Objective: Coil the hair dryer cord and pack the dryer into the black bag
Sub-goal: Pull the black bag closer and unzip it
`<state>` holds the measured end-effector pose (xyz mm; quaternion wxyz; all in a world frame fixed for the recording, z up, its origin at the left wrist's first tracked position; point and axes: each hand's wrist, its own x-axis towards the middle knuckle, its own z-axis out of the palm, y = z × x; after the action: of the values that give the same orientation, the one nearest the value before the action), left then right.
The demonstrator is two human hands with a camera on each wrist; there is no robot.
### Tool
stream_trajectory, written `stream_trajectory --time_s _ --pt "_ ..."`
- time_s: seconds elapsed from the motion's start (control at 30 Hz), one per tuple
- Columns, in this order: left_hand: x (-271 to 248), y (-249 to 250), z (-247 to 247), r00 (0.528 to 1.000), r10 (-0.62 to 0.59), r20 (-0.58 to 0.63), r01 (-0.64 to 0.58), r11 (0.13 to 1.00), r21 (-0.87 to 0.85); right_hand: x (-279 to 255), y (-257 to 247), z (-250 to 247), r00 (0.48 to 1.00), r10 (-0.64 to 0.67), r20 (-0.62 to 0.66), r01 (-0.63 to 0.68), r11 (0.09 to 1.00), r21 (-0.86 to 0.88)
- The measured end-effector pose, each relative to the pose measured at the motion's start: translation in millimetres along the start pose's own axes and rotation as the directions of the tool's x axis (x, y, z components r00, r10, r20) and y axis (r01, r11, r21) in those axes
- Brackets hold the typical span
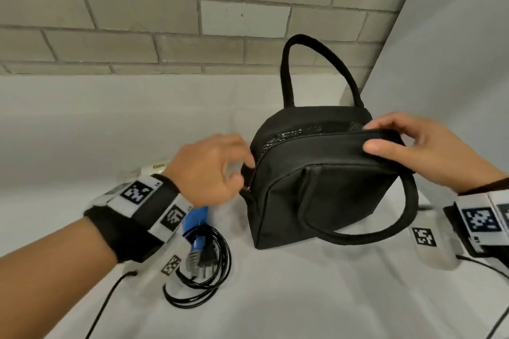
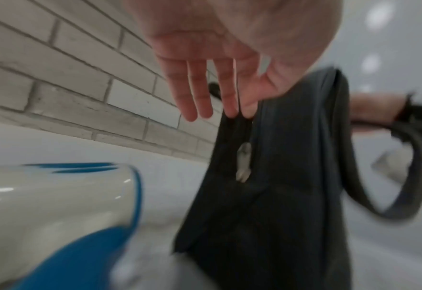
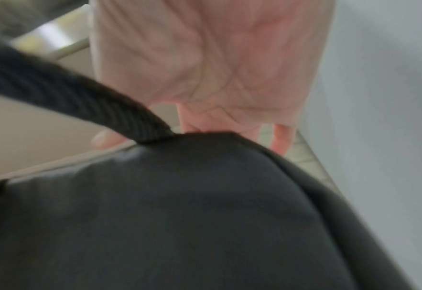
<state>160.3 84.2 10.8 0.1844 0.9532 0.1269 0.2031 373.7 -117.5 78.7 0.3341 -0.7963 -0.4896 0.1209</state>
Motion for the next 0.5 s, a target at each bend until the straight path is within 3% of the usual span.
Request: stream_trajectory --time_s 0.07,0.1,0.17,0.2,0.27,0.37,0.5 --pt "10 16 -9 0.986 -0.037 -0.164 0.003 0.979 -0.206 3 -17 5 0.994 -0.015 0.105 0.044 0.961 -0.273" --pt "17 24 -10 0.982 -0.033 -0.185 -0.009 0.975 -0.221 5 -24 10 0.986 -0.032 0.164 0.095 0.915 -0.392" --pt "34 33 -6 0.994 -0.014 -0.111 0.001 0.994 -0.113 10 -33 23 0.966 -0.075 0.247 0.205 0.805 -0.556" --pt "42 34 -3 0.998 -0.031 -0.048 0.028 0.998 -0.055 11 -37 30 0.958 -0.100 0.268 0.241 0.785 -0.571" --pt "54 29 0 0.993 -0.110 0.049 0.111 0.994 -0.019 8 -39 37 0.945 -0.168 0.280 0.289 0.828 -0.481" --pt "64 11 -4 0.982 -0.171 0.074 0.166 0.983 0.076 -6 -30 34 0.923 -0.165 0.348 0.297 0.880 -0.370" --pt "65 10 -6 0.970 -0.239 0.049 0.219 0.939 0.266 -13 -16 25 0.938 -0.107 0.329 0.215 0.926 -0.311"
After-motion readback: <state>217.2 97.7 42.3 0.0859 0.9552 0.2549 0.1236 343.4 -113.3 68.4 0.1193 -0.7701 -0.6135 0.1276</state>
